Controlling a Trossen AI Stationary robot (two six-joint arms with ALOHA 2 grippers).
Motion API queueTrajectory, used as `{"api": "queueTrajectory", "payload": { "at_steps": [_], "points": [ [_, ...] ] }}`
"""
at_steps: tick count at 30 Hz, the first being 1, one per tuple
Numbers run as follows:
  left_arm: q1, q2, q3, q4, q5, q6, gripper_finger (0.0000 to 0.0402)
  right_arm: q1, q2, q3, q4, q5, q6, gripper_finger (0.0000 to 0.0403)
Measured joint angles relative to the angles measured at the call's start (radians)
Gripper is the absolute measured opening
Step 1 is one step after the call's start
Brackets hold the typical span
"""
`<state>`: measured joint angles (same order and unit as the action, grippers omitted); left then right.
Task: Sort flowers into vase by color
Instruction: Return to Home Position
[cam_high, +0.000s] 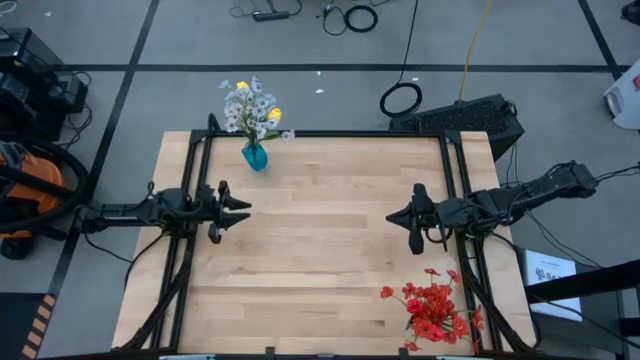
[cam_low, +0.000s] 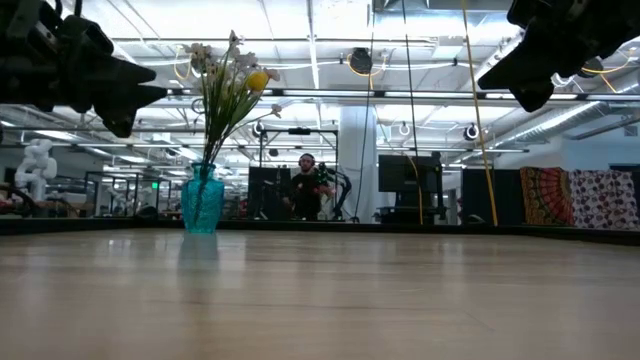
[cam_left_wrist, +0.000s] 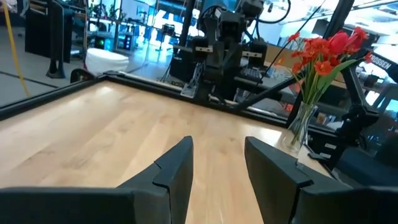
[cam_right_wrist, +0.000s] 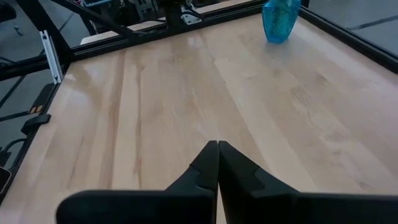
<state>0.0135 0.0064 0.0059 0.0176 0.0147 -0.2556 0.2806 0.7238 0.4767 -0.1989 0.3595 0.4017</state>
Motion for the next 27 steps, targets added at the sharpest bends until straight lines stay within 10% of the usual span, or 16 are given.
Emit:
{"api": "queueTrajectory", "payload": {
  "at_steps": [27],
  "points": [
    [0.000,0.001,-0.001,0.001,0.000,0.001,0.0150,-0.168,-0.257,-0.414,0.494,-0.203,-0.084,0.0000]
  ]
}}
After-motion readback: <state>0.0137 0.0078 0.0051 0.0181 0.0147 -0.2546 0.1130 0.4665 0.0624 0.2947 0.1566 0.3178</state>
